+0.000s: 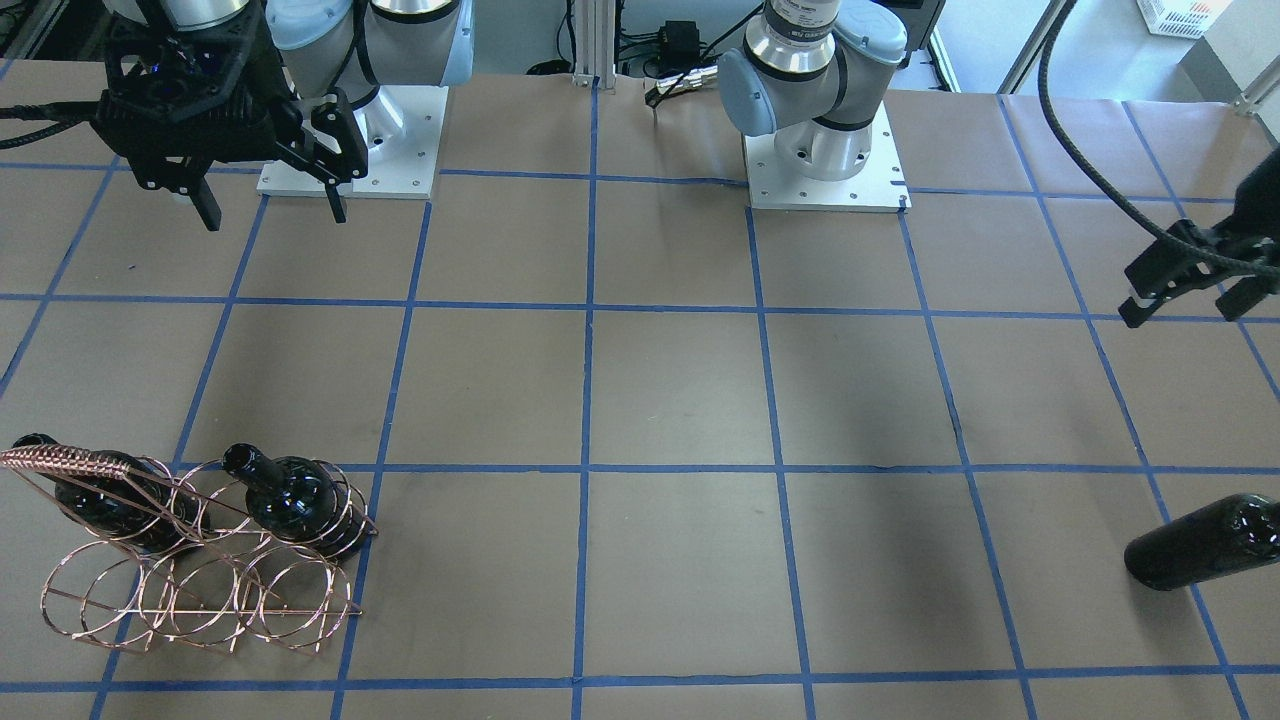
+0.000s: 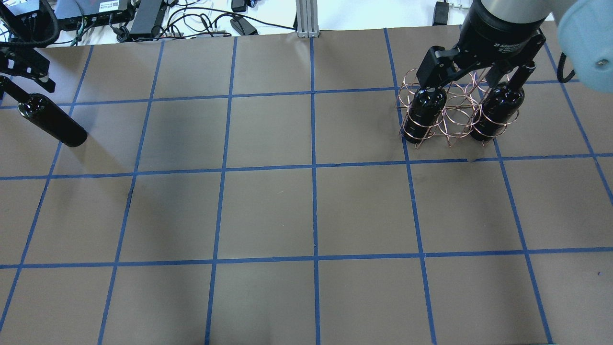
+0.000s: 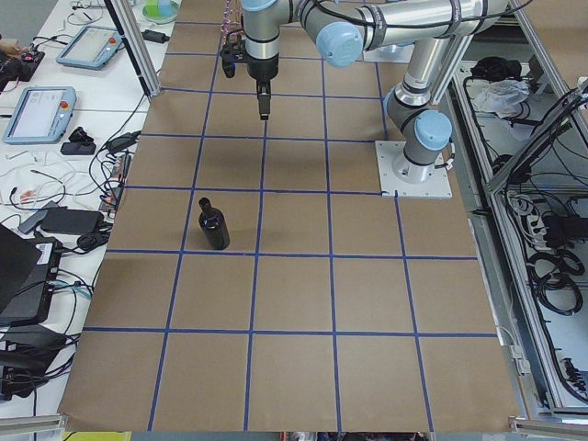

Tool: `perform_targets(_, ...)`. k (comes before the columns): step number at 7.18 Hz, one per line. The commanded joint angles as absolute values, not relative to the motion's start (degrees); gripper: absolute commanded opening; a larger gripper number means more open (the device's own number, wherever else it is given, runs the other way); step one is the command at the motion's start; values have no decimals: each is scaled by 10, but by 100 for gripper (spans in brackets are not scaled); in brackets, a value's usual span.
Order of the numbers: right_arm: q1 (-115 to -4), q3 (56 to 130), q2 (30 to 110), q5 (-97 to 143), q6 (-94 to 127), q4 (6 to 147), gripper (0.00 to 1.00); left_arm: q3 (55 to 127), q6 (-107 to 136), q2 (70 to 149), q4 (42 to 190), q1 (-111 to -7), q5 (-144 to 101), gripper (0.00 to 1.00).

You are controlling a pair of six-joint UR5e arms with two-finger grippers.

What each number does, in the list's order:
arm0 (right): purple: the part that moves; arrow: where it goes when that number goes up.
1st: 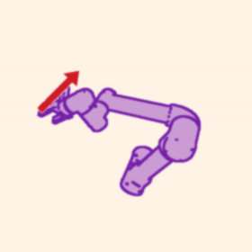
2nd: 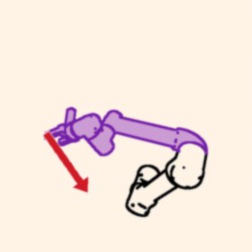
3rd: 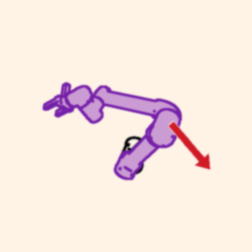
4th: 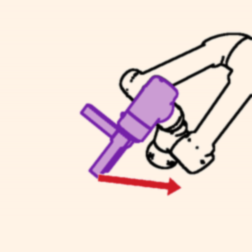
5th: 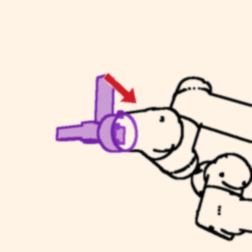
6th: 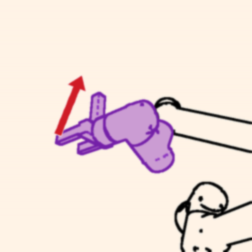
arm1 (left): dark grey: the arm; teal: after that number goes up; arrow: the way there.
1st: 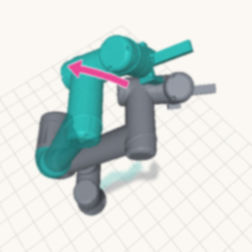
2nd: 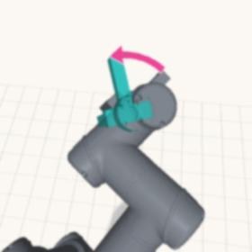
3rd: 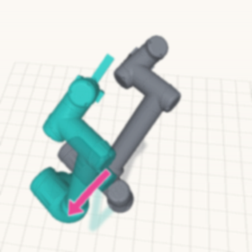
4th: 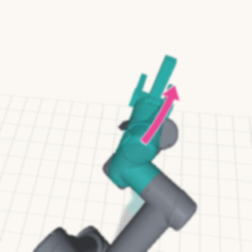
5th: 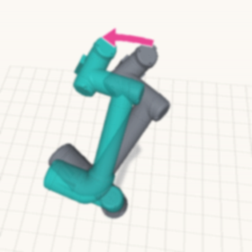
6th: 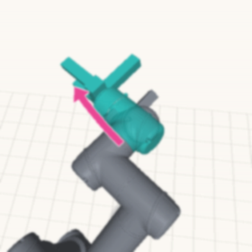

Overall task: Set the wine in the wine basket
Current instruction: 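Move the left gripper toward the black wine bottle lying at the table edge, then close the left gripper around the black wine bottle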

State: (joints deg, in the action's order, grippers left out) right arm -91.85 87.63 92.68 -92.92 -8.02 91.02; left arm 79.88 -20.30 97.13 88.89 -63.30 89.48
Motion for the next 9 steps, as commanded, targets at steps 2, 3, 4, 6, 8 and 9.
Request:
perform_targets(2, -918, 876, 926, -934, -83, 911, 100, 709, -229, 1076, 885, -609, 906, 100)
perform_targets(3, -918, 876, 926, -933, -83, 911, 100, 697, -255, 1095, 877, -600, 907, 100)
perform_targets(4, -918, 876, 926, -932, -81, 911, 100, 696, -286, 1110, 858, -579, 907, 100)
perform_targets(6, -918, 876, 926, -933, -81, 911, 100, 696, -305, 1135, 829, -564, 905, 100)
perform_targets(8, -918, 876, 926, -933, -82, 911, 100, 695, -336, 1155, 796, -552, 900, 100)
perform_targets(9, -918, 876, 926, -933, -82, 911, 100, 695, -337, 1159, 783, -543, 897, 100)
